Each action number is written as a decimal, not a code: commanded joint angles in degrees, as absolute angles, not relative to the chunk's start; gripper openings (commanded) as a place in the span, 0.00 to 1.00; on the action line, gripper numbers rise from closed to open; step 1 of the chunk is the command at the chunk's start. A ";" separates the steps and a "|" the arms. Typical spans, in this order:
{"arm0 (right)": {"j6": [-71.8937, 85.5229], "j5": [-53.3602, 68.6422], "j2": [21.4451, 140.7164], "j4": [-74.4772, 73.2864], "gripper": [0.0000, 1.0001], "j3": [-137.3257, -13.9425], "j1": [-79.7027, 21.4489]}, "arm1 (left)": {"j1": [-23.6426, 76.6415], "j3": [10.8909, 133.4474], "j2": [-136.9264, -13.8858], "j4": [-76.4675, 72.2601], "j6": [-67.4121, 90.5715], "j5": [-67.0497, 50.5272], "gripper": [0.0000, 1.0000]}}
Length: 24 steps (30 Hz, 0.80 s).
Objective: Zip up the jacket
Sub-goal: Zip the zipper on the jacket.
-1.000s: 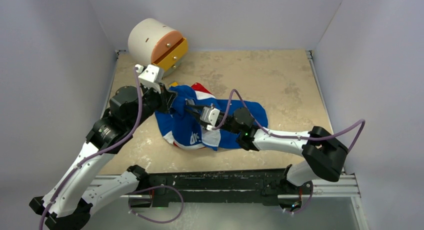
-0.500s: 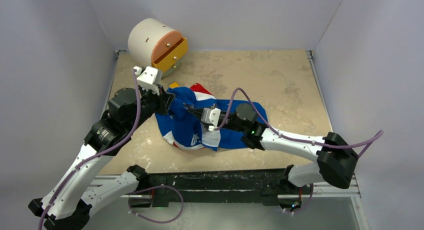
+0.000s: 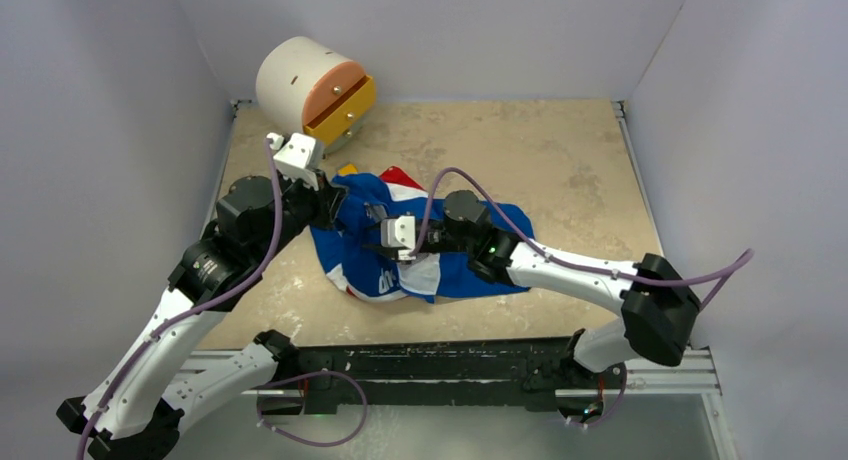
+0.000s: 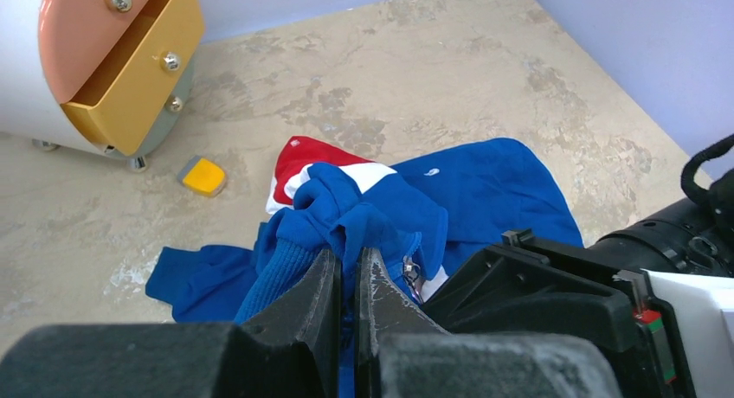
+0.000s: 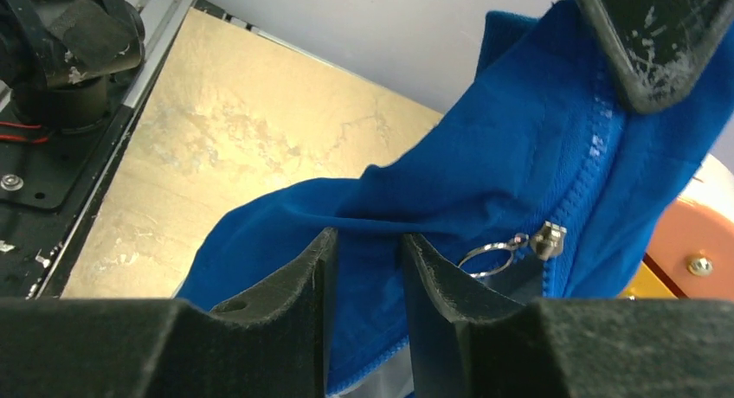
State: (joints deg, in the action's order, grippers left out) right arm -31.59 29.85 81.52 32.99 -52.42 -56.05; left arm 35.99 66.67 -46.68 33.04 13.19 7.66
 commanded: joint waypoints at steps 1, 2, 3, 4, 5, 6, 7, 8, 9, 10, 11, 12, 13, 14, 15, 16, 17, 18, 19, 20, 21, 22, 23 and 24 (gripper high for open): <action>-34.20 35.94 83.16 27.08 0.36 -59.19 -55.58 | 35.67 67.60 -45.66 27.50 11.57 7.18 0.00; -34.30 35.57 82.81 26.73 0.36 -59.27 -55.59 | 35.62 67.60 -45.57 27.57 11.45 7.27 0.00; -34.20 35.07 82.04 26.58 0.36 -58.78 -55.46 | 35.63 67.69 -45.53 27.68 11.35 7.41 0.00; -34.16 34.45 80.79 26.33 0.36 -57.96 -55.43 | 35.61 67.70 -45.53 27.69 11.26 7.51 0.00; -34.19 33.53 78.69 26.01 0.37 -56.77 -55.33 | 35.60 67.79 -45.53 27.69 11.11 7.62 0.00; -33.91 32.01 76.93 25.91 0.37 -55.38 -55.36 | 35.60 67.81 -45.51 27.69 11.01 7.64 0.00; -32.91 30.23 75.05 26.31 0.37 -53.59 -55.41 | 35.61 67.91 -45.60 27.69 10.92 7.65 0.00; -30.73 27.87 73.35 26.83 0.37 -51.89 -55.40 | 35.65 67.86 -45.69 27.69 10.84 7.65 0.00; -28.31 25.69 71.57 27.10 0.37 -50.35 -55.34 | 35.62 67.81 -45.68 27.61 10.69 7.65 0.00; -25.62 23.57 69.81 27.26 0.37 -48.79 -55.36 | 35.65 67.71 -45.56 27.41 10.53 7.60 0.00; -21.96 21.11 68.16 28.54 0.37 -47.32 -55.35 | 35.62 67.53 -45.41 27.16 10.28 7.56 0.00; -17.80 18.57 66.67 30.58 0.38 -45.48 -55.25 | 35.60 67.20 -45.15 26.70 10.02 7.58 0.00; -12.65 15.97 65.42 32.69 0.38 -43.88 -55.26 | 35.65 66.77 -44.80 26.07 9.68 7.41 0.00; -7.26 12.27 64.25 34.68 0.38 -42.70 -55.28 | 35.62 66.30 -44.45 25.37 9.30 6.99 0.00; -0.42 9.07 63.40 35.91 0.39 -42.05 -55.28 | 35.60 65.81 -44.08 24.58 8.93 6.50 0.00; 8.42 5.32 62.70 36.00 0.40 -42.04 -55.25 | 35.61 65.30 -43.71 23.91 8.54 5.93 0.00; 19.84 2.51 62.12 35.15 0.41 -42.36 -55.19 | 35.64 64.70 -43.27 23.24 8.03 5.50 0.00; 27.86 1.03 61.82 34.38 0.41 -42.58 -54.93 | 35.66 64.28 -43.05 22.71 7.66 5.05 0.00; 34.91 0.79 61.98 34.01 0.41 -42.74 -54.55 | 35.61 63.89 -42.80 22.20 7.45 4.86 0.00; 40.29 1.23 62.51 34.10 0.41 -42.98 -54.00 | 35.66 63.74 -42.74 21.95 7.39 4.77 0.00; 44.69 2.32 63.13 34.55 0.40 -43.35 -53.56 | 35.65 63.69 -42.77 21.91 7.38 4.75 0.00; 48.03 3.78 63.95 35.09 0.40 -43.86 -53.05 | 35.65 63.66 -42.74 21.99 7.38 4.75 0.00; 50.68 5.55 64.79 35.46 0.41 -44.75 -52.52 | 35.60 63.64 -42.80 21.99 7.38 4.75 0.00; 53.15 7.65 65.85 35.95 0.42 -45.59 -52.04 | 35.60 63.63 -42.85 22.00 7.46 4.75 0.00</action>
State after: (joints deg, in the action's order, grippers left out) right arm 28.49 6.61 63.55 32.45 -42.41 -53.65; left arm 35.99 63.40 -43.57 28.14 8.97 5.80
